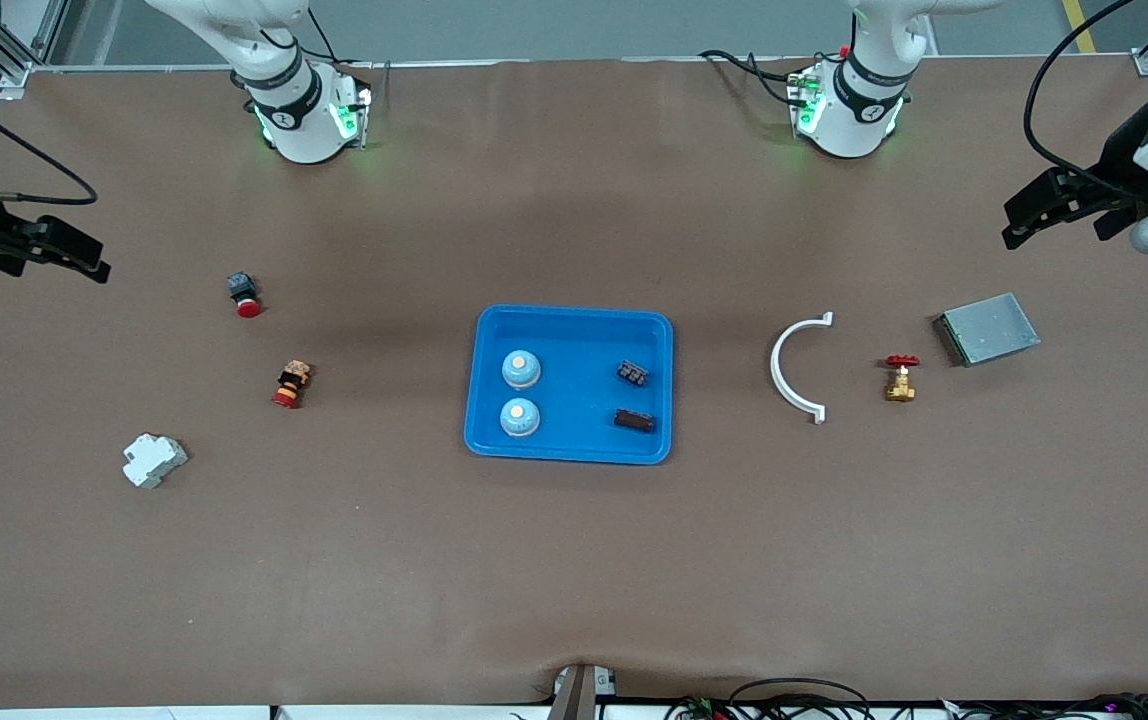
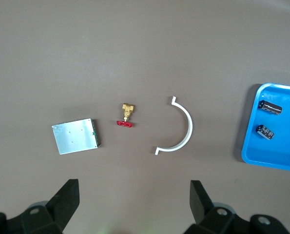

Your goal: Place electrolytic capacitor and blue bell in tray

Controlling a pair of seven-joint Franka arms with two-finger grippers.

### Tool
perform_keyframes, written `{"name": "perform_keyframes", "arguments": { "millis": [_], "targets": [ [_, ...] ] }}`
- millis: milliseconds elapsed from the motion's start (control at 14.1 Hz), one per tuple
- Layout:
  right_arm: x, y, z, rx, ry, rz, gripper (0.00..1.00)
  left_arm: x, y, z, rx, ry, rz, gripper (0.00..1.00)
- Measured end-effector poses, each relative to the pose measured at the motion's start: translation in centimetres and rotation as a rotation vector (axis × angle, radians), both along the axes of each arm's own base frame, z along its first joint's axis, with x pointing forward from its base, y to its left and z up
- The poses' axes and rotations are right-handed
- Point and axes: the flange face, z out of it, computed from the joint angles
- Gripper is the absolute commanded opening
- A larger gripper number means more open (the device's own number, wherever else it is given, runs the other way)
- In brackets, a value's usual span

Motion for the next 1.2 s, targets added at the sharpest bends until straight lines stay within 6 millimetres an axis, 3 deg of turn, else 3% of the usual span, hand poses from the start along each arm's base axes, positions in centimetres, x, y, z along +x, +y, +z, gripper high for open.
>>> {"name": "perform_keyframes", "arguments": {
  "millis": [212,637,991,1204],
  "targets": [
    [0.0,-1.5,0.9,-0.001,-0.021,-0.027,1.00,0.0,-0.1,0.0,0.000,0.002,-0.002,1.00],
    [0.2,-1.2,2.1,-0.002,-0.049,-0.021,1.00,-0.1,-0.3,-0.1,0.001,0.011,-0.005,1.00],
    [0.3,1.1,2.6,0.000,-0.060,0.017,1.00,-0.1,-0.3,-0.2,0.001,0.012,-0.006,1.00],
    [0.5,1.2,2.3,0.001,-0.055,0.021,1.00,-0.1,-0.4,-0.2,0.001,0.012,-0.007,1.00]
  ]
}}
